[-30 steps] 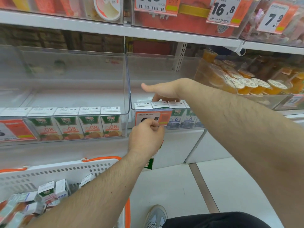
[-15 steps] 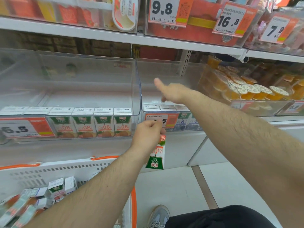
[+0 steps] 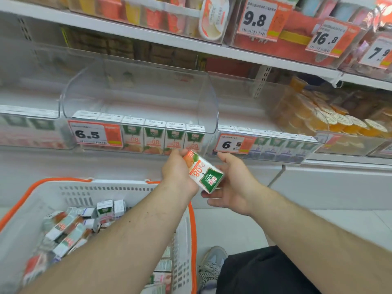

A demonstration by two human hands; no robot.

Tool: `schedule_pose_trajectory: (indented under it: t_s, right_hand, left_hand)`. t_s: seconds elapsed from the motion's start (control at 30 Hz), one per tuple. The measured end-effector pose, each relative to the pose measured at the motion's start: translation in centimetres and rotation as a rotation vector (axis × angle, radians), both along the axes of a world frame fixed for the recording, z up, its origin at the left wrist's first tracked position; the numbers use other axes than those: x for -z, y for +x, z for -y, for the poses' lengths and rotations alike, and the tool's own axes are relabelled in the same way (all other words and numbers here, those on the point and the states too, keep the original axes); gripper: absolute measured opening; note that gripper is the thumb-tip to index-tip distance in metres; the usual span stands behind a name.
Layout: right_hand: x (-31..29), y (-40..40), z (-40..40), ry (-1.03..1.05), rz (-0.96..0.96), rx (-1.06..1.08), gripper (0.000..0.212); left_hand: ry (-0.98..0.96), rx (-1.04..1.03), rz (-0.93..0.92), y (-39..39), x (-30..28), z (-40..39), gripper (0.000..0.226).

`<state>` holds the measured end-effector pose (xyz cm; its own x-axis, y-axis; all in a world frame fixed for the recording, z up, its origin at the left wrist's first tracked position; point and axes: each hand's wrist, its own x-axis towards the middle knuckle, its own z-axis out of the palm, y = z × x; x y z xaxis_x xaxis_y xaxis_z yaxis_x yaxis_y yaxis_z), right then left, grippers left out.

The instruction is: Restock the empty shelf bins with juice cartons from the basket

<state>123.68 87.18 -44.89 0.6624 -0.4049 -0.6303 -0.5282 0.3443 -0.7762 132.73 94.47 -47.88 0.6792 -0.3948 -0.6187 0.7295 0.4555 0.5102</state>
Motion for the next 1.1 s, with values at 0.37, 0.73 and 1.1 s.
schedule_pose_trajectory:
  t_s: [0.37, 0.73, 1.1]
  right_hand:
    - [-1.7, 3.1, -4.1, -0.382, 0.073, -0.044, 0.022]
    - [-2.0, 8.1, -9.5, -0.703, 0.605, -0.486, 0.034]
    - [-6.5, 20.9, -9.6, -0.882, 0.589, -0.312, 0.020]
  left_hand:
    - [0.374, 0.662, 1.029, 2.3, -1.0, -10.6, 0.020]
    - [0.270, 0.643, 1.004, 8.3, -2.4, -18.3, 0.047]
    - [1.484, 0.014, 1.760, 15.1, -1.7, -22.8, 0.057]
